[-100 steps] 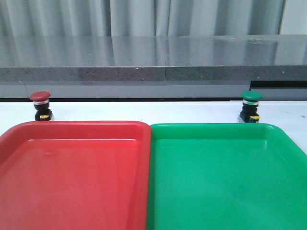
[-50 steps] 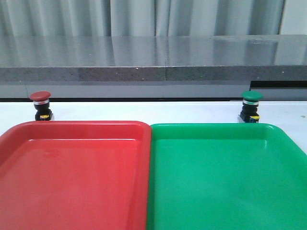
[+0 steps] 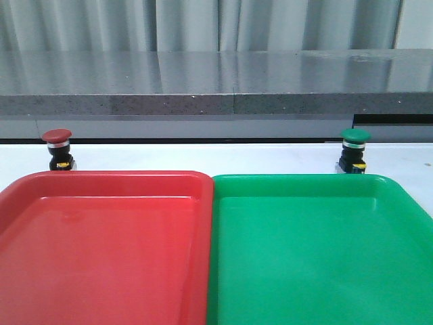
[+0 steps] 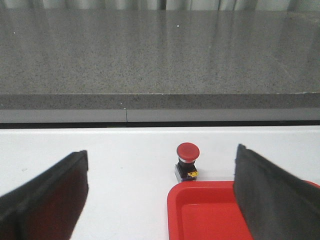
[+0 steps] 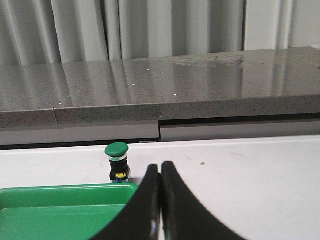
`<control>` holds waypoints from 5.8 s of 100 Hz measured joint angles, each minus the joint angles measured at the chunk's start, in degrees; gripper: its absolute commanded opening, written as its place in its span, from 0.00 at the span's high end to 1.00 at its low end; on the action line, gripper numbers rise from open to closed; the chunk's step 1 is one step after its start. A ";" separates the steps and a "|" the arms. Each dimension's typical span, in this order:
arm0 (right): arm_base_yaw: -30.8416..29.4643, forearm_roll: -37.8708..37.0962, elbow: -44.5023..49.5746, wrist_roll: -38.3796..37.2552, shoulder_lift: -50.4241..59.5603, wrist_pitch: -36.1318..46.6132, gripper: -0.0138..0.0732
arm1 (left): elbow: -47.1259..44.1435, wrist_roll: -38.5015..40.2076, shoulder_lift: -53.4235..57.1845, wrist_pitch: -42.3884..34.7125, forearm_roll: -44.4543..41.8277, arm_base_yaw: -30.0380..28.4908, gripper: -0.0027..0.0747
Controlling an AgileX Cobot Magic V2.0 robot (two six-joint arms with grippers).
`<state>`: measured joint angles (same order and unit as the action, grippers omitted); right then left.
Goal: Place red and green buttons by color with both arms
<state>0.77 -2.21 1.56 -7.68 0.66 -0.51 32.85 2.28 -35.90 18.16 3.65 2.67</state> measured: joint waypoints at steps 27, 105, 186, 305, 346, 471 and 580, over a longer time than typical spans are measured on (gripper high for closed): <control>0.00 0.00 0.00 0.00 0.00 0.00 0.91 | 0.00 0.00 -6.50 -6.56 1.73 0.00 0.26; 0.00 0.00 0.00 0.00 0.00 0.00 0.91 | 31.75 0.00 -42.32 19.35 5.14 0.00 0.29; 0.00 0.00 0.00 0.00 0.00 0.00 0.91 | 50.80 0.22 -69.48 26.65 7.12 4.49 0.33; 0.00 0.00 0.00 0.00 0.00 0.00 0.91 | 50.98 0.35 -76.96 21.34 7.12 4.49 0.69; 0.00 0.00 0.00 0.00 0.00 0.00 0.91 | 57.63 0.35 -77.08 26.23 7.12 4.49 0.81; 0.00 0.00 0.00 0.00 0.00 0.00 0.91 | 26.51 4.99 -54.88 19.23 7.73 23.66 0.82; 0.00 0.00 0.00 0.00 0.00 0.00 0.91 | 20.60 6.25 -54.48 12.87 9.22 24.55 0.32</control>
<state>0.77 -2.21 1.56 -7.68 0.66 -0.51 53.45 8.53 -90.38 31.04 12.87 27.22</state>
